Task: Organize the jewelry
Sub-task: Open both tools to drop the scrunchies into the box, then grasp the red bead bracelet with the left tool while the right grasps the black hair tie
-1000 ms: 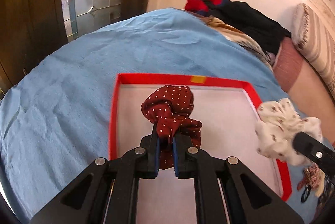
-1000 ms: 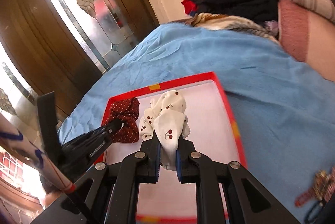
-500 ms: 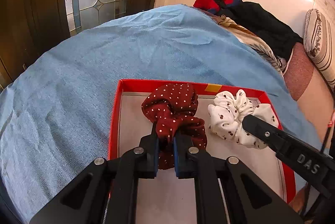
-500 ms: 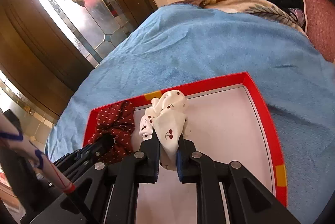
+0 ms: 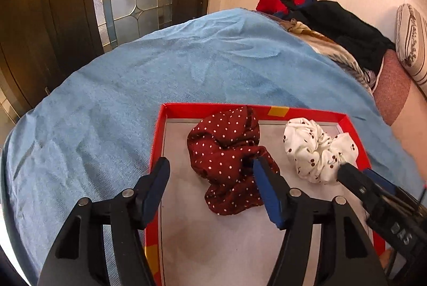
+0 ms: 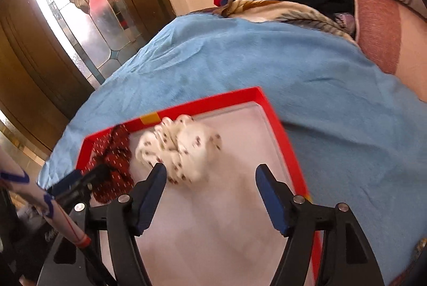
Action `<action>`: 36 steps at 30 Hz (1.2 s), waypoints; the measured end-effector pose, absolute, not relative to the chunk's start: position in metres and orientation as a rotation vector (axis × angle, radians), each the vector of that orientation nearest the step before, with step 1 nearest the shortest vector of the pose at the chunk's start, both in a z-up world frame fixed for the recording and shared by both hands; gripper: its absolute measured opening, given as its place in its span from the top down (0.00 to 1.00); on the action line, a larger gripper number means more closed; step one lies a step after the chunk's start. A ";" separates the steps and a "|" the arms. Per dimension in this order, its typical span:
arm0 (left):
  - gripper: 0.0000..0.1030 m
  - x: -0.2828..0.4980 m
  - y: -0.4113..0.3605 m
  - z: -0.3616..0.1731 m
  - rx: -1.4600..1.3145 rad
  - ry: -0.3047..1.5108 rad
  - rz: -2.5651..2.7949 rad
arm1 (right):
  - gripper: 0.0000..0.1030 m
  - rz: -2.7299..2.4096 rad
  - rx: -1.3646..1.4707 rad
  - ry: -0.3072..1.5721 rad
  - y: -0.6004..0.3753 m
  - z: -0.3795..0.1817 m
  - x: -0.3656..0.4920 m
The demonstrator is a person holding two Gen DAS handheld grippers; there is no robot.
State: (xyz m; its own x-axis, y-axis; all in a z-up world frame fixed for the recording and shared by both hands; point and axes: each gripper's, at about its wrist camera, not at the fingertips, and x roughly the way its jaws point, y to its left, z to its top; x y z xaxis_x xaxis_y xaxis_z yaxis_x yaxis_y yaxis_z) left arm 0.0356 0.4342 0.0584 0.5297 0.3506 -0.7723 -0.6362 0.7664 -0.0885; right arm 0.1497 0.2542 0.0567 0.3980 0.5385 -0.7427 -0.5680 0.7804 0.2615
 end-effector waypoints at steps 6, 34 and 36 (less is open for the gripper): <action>0.38 0.024 0.418 0.062 -0.314 0.845 0.570 | 0.28 0.642 -0.031 0.928 0.215 0.058 0.113; 0.34 -0.095 0.102 0.170 -0.159 0.675 -0.046 | 0.27 0.362 0.328 0.683 -0.169 0.134 -0.071; 0.34 -0.098 0.072 0.179 -0.124 0.673 -0.083 | 0.27 0.273 0.356 0.651 -0.208 0.133 -0.074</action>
State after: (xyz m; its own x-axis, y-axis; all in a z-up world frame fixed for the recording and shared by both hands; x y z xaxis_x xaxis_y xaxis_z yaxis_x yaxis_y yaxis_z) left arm -0.0980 0.0721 0.1786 0.7790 -0.1162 -0.6161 0.0361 0.9894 -0.1409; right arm -0.0745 -0.2075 0.1333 0.7638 0.3555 -0.5388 -0.1355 0.9044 0.4046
